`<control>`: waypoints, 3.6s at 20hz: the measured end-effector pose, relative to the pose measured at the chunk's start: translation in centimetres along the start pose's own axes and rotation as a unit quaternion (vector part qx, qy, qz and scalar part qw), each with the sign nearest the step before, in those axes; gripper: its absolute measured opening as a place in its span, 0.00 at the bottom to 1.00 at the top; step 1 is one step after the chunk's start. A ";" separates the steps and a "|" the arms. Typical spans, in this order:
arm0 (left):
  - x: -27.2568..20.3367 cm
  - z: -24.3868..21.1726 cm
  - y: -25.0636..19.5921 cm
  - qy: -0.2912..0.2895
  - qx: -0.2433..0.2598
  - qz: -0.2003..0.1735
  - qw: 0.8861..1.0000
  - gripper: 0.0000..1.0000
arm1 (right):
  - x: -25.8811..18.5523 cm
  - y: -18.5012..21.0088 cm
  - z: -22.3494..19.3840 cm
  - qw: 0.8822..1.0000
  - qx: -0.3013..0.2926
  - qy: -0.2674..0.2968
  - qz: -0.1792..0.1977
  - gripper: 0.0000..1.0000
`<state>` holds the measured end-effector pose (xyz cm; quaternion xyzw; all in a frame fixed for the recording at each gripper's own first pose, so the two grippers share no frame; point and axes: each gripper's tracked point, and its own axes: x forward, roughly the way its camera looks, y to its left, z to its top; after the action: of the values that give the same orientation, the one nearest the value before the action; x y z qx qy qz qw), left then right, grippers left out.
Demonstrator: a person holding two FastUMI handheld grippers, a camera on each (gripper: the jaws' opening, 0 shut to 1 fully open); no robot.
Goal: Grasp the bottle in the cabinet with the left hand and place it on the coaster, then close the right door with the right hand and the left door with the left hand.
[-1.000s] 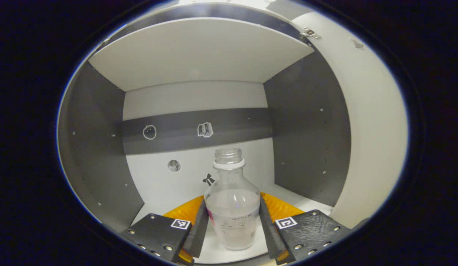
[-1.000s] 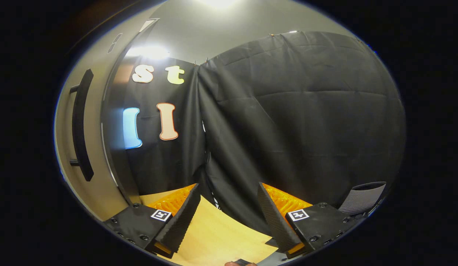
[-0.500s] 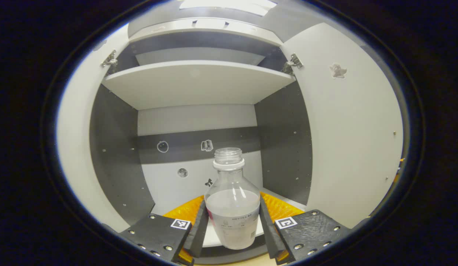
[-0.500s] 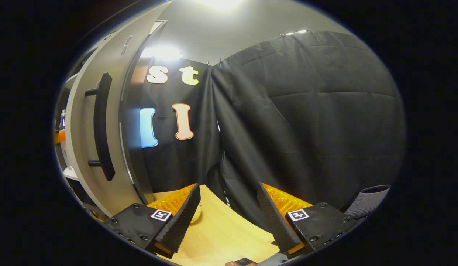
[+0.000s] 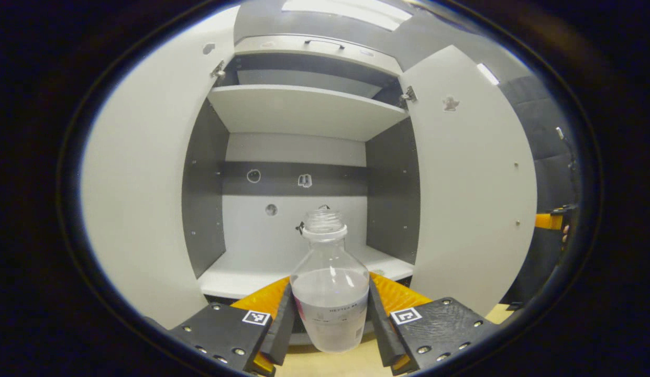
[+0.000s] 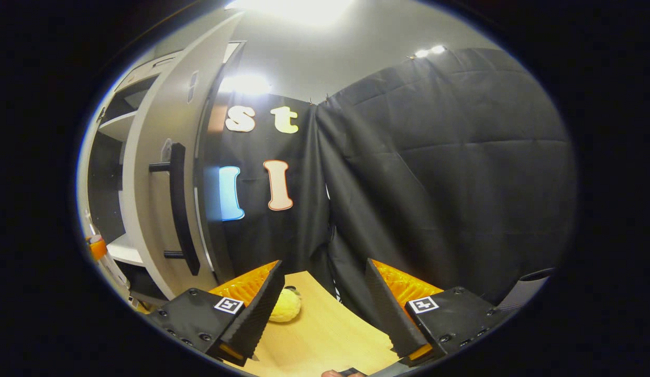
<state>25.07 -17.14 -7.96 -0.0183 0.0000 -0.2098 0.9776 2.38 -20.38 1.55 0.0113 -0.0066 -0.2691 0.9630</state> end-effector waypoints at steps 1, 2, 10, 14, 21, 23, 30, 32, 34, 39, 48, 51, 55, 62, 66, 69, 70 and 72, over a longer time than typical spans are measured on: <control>-0.8 -0.7 -0.4 -0.011 -0.018 -0.007 1.000 0.68 | -0.2 0.3 0.0 1.000 -0.004 0.002 0.004 0.96; -1.9 -2.0 -0.9 -0.015 -0.038 -0.017 0.999 0.68 | -0.4 0.3 0.1 1.000 -0.011 0.003 0.005 0.99; -7.8 -13.5 0.0 0.061 -0.071 0.004 0.996 0.68 | -1.9 -0.6 2.3 0.999 -0.039 -0.003 0.002 0.99; -9.5 -18.3 -0.8 0.099 -0.059 -0.008 0.993 0.68 | -2.9 -1.2 2.7 1.000 -0.023 0.004 -0.005 0.99; -11.7 -24.1 -2.9 0.137 -0.014 -0.033 0.990 0.68 | -5.3 -1.6 2.6 1.000 -0.024 0.009 -0.005 0.98; -12.1 -25.6 -3.5 0.144 0.000 -0.034 0.989 0.68 | -6.0 -2.1 1.9 1.000 -0.023 0.021 -0.007 0.96; -12.2 -29.2 -4.3 0.159 0.038 -0.032 0.986 0.69 | -7.6 -3.9 -0.2 0.998 0.030 0.053 -0.030 0.96; -12.4 -30.1 -4.8 0.168 0.036 -0.041 0.984 0.76 | -7.8 -4.1 -0.2 0.998 0.024 0.049 -0.032 0.96; -13.2 -30.6 -5.0 0.174 0.044 -0.047 0.983 0.70 | -7.9 -3.6 -1.1 0.998 0.024 0.058 -0.024 0.97; -15.1 -30.5 -5.1 0.189 0.033 -0.042 0.981 0.80 | -8.3 -2.6 -2.7 0.996 0.030 0.081 -0.013 0.99; -18.8 -24.8 -3.9 0.178 -0.003 -0.040 0.983 0.92 | -8.0 0.0 -2.6 0.996 0.023 0.087 0.006 0.99; -21.8 -20.1 -3.1 0.160 -0.036 -0.031 0.986 0.92 | -7.8 0.8 -2.5 0.996 0.026 0.090 0.012 0.96; -24.3 -13.8 -0.9 0.146 -0.037 0.005 0.989 0.92 | -6.8 1.1 -1.5 0.997 0.029 0.076 0.016 0.98; -22.4 -0.3 3.3 0.065 -0.039 0.093 0.993 0.96 | -3.4 1.8 1.2 0.998 0.027 0.035 0.046 0.99; -20.5 5.4 3.9 0.037 -0.006 0.126 0.991 0.97 | -1.7 2.8 3.4 0.996 0.024 0.008 0.090 0.99; -20.0 6.6 2.9 0.060 0.028 0.157 0.985 0.96 | -0.3 2.6 6.4 0.991 0.045 -0.004 0.122 0.99; -19.5 7.0 2.1 0.064 0.031 0.156 0.985 0.96 | 0.3 2.2 7.1 0.990 0.055 -0.009 0.128 0.97; -18.9 7.7 1.1 0.075 0.026 0.160 0.984 0.97 | 1.7 1.5 8.0 0.989 0.070 -0.013 0.132 0.96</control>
<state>8.37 -8.12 -0.41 0.0230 0.0704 -0.0511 0.9959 4.49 -20.13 9.63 0.0739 -0.0396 -0.1387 0.9868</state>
